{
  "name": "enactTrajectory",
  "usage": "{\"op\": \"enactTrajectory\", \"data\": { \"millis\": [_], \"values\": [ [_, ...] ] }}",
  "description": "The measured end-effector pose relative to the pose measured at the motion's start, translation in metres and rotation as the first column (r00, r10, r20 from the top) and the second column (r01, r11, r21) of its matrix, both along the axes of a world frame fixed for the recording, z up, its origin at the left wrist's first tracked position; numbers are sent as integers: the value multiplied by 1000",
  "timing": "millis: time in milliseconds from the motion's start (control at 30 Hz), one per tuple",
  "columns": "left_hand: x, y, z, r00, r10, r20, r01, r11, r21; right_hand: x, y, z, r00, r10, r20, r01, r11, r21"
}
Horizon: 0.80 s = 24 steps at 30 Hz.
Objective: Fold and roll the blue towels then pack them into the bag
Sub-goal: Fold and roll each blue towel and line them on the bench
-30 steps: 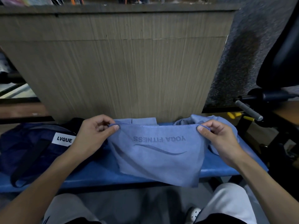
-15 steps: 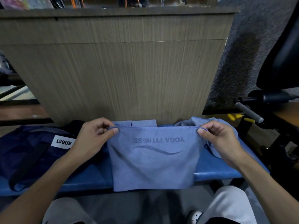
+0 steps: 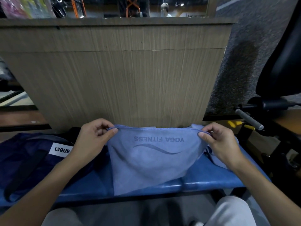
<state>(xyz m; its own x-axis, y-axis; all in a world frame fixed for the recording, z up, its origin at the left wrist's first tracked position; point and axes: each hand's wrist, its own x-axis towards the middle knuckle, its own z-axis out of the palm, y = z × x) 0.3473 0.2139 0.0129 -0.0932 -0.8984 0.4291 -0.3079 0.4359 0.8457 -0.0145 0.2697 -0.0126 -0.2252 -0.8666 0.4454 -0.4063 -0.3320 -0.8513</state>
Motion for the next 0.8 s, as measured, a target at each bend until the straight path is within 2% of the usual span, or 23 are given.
{"op": "enactTrajectory", "data": {
  "millis": [167,233,333,467,700,800],
  "values": [
    [1,-10,4,998,47,-34,-49,998,-34,-1,-1,5,998,-7,-60,9,999,38],
    [0,-12,7,997,63,-45,-65,997,-47,-2,0,9,981,-12,-191,21,999,46],
    [0,-15,11,997,68,-34,-70,996,-61,-3,3,17,885,-33,-465,64,997,51],
    [0,-17,15,998,56,4,-56,996,-73,-6,-2,21,793,-20,-609,77,995,68],
    [0,-19,24,995,98,10,-96,988,-122,-4,-8,28,890,-45,-454,89,993,75],
    [3,-20,27,995,102,-13,-102,988,-113,-2,-11,31,964,-15,-264,39,996,86]
  ]
}}
